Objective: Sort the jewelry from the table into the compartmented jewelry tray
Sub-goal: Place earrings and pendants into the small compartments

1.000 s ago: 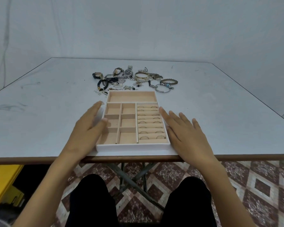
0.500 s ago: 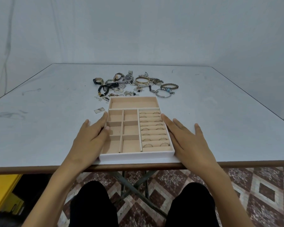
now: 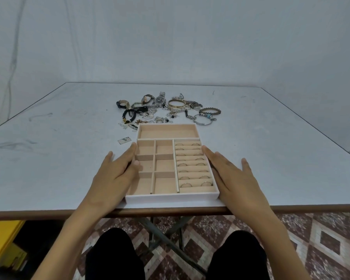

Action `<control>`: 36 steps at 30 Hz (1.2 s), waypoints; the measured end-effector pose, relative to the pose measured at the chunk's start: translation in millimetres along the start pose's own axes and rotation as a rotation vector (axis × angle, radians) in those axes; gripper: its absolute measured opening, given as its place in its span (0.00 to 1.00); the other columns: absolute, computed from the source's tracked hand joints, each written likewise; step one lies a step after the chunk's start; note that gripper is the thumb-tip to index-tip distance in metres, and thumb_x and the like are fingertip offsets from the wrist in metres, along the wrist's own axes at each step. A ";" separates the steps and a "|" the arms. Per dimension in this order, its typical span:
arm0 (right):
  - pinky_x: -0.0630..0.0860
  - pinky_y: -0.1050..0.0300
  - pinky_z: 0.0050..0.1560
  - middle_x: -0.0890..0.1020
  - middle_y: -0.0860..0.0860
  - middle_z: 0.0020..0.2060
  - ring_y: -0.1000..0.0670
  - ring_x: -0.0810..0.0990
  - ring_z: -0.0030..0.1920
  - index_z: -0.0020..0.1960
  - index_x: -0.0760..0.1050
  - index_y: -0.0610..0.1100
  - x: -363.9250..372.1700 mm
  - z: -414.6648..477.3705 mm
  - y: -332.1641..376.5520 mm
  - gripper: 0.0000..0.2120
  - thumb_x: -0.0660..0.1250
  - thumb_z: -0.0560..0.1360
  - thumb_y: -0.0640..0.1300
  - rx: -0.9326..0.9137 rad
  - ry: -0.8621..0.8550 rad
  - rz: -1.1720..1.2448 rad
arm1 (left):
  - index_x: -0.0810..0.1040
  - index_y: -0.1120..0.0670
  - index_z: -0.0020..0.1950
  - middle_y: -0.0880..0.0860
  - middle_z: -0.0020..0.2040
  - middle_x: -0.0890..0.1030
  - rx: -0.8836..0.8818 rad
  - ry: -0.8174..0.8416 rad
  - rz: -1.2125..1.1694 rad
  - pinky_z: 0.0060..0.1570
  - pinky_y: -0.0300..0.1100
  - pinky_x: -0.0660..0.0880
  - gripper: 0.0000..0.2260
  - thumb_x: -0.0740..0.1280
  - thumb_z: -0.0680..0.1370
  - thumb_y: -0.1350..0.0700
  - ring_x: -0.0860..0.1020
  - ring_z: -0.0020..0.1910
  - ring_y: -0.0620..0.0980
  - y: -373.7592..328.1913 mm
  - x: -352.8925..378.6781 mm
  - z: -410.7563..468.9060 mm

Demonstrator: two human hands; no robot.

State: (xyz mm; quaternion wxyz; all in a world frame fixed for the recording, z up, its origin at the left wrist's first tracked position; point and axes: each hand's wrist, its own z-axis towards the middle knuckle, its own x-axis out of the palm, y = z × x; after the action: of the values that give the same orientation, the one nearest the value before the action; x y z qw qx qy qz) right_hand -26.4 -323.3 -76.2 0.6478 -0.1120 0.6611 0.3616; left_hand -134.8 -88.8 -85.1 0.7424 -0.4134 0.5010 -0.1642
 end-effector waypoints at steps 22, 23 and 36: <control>0.69 0.58 0.43 0.82 0.54 0.46 0.49 0.79 0.49 0.53 0.80 0.52 -44.2 156.8 -1.0 0.12 0.66 0.73 0.41 0.041 -0.185 0.185 | 0.79 0.47 0.54 0.45 0.50 0.79 0.094 -0.126 -0.062 0.53 0.44 0.73 0.08 0.67 0.78 0.57 0.76 0.51 0.47 -13.6 -14.5 146.0; 0.68 0.58 0.43 0.82 0.54 0.46 0.50 0.79 0.49 0.53 0.81 0.52 -43.6 170.2 4.0 0.12 0.66 0.73 0.40 0.035 -0.182 0.175 | 0.80 0.47 0.53 0.45 0.49 0.80 0.110 -0.095 -0.041 0.54 0.46 0.75 0.07 0.67 0.77 0.57 0.77 0.50 0.47 -15.5 -11.8 155.5; 0.75 0.54 0.50 0.83 0.54 0.49 0.50 0.78 0.54 0.49 0.82 0.55 -1.4 235.2 23.7 0.12 0.67 0.74 0.40 -0.075 -0.150 -0.028 | 0.82 0.42 0.48 0.41 0.47 0.81 0.166 0.036 0.518 0.44 0.42 0.69 0.07 0.70 0.72 0.43 0.74 0.45 0.42 -24.2 21.2 201.7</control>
State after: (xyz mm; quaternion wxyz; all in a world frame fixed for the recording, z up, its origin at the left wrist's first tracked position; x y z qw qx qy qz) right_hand 141.6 -160.3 -43.3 0.6959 -0.1179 0.5951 0.3842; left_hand 56.1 -26.8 -47.6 0.7819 -0.2060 0.5881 -0.0167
